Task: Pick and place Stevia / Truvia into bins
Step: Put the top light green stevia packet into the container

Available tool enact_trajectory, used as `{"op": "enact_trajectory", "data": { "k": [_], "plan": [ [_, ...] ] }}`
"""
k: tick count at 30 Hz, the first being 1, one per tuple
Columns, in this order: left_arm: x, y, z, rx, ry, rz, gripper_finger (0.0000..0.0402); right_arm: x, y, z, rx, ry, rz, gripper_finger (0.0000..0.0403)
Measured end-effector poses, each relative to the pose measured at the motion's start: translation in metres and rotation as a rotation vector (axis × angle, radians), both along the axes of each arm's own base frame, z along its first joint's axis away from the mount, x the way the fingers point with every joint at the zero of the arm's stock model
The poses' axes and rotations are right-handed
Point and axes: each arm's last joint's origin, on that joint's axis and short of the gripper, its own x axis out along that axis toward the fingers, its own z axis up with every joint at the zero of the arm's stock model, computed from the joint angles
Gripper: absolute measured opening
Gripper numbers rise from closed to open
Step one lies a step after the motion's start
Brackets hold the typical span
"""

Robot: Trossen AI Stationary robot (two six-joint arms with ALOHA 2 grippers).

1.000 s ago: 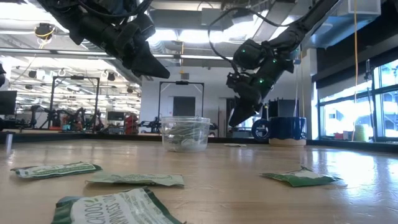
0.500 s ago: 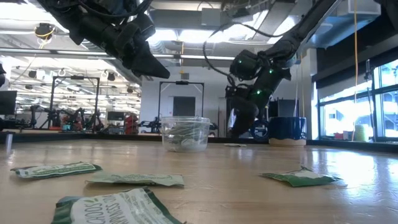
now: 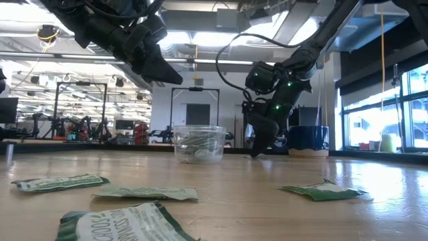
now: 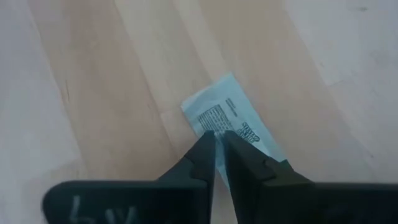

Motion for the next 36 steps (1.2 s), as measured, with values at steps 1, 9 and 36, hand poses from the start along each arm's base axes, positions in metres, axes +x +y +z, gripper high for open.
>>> {"op": "enact_trajectory", "data": {
  "k": [1, 9, 36],
  "plan": [
    [0.000, 0.000, 0.000, 0.000, 0.000, 0.000, 0.0049, 0.000, 0.000, 0.000, -0.001, -0.001, 0.000, 0.0030],
    [0.000, 0.000, 0.000, 0.000, 0.000, 0.001, 0.0051, 0.000, -0.001, 0.000, -0.010, 0.000, -0.007, 0.0006],
    [0.000, -0.001, 0.000, 0.028, 0.004, -0.023, 0.0051, 0.006, 0.041, 0.060, -0.181, -0.101, 0.007, 0.0021]
  ]
}}
